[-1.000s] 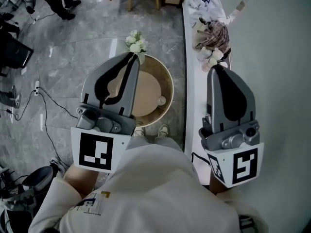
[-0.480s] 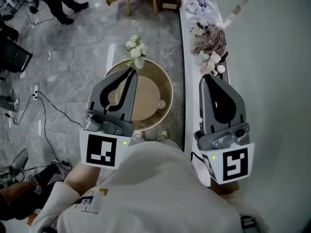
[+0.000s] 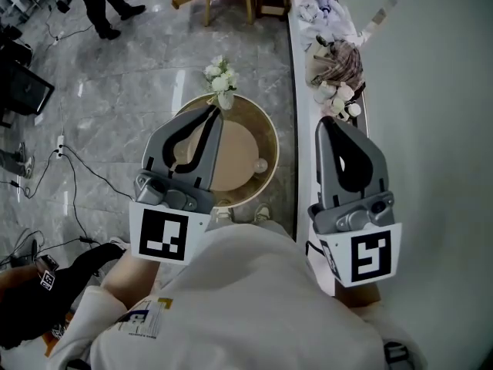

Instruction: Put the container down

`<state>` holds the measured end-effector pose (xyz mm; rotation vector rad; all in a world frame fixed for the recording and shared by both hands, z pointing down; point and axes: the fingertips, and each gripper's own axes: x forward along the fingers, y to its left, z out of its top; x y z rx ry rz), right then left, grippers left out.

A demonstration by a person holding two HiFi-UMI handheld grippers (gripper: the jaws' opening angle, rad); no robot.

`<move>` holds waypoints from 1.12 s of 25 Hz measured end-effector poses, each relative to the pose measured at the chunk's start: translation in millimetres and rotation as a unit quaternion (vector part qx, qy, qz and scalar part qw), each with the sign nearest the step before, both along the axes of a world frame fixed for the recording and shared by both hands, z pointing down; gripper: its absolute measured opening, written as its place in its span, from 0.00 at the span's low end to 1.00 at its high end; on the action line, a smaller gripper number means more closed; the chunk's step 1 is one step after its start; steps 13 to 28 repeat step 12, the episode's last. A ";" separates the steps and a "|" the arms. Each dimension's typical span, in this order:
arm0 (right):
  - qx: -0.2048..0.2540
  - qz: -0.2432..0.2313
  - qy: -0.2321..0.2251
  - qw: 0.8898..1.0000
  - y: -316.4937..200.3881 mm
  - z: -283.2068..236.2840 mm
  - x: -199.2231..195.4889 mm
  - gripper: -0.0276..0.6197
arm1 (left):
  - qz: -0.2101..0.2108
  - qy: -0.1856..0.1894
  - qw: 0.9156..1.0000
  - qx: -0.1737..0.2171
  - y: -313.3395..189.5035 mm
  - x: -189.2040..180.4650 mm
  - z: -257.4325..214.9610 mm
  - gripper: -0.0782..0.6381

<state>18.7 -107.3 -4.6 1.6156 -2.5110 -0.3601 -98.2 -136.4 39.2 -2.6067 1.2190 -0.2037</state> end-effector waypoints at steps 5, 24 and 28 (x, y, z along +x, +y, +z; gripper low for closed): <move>-0.002 0.000 0.007 1.000 -0.4 -1.0 -1.6 0.05 | 0.003 0.003 1.000 0.001 -0.6 0.2 -4.4 0.13; 0.000 -0.002 0.003 1.000 8.5 -3.9 -2.1 0.05 | 0.007 -0.007 1.000 0.006 8.6 1.8 -6.3 0.13; 0.000 -0.002 0.003 1.000 8.5 -3.9 -2.1 0.05 | 0.007 -0.007 1.000 0.006 8.6 1.8 -6.3 0.13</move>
